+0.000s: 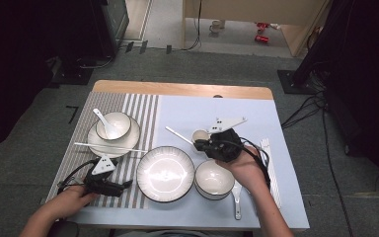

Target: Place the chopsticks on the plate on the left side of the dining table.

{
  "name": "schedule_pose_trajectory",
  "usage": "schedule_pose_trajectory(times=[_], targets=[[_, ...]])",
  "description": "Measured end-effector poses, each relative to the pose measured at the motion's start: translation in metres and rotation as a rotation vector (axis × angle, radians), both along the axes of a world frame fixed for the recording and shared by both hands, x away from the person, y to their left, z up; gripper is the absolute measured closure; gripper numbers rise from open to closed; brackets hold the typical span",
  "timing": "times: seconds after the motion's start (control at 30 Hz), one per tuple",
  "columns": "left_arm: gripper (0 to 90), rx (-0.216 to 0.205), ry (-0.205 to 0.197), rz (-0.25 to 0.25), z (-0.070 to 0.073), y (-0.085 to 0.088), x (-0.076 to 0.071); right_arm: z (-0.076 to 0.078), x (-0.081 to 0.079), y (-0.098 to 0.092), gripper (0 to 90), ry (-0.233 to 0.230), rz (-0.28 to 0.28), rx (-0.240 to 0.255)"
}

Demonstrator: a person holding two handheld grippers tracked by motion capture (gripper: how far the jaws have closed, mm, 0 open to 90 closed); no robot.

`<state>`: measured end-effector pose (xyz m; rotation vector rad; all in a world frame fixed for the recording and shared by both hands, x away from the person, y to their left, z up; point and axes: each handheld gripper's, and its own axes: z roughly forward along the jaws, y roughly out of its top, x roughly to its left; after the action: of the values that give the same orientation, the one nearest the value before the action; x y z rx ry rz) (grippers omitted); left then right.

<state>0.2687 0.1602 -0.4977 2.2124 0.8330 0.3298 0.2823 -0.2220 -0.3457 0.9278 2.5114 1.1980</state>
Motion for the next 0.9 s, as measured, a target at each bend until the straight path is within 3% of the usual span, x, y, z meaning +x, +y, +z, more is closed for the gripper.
schedule_pose_trajectory(times=[0.33,0.9], targets=[[9.5,0.000,-0.001,-0.001,0.000,0.000,0.000,0.009,0.008,0.021,85.1,0.001,0.051,-0.014],[9.5,0.001,-0.001,-0.001,0.000,0.000,0.000,0.010,0.021,0.055,85.1,0.019,0.129,-0.029]])
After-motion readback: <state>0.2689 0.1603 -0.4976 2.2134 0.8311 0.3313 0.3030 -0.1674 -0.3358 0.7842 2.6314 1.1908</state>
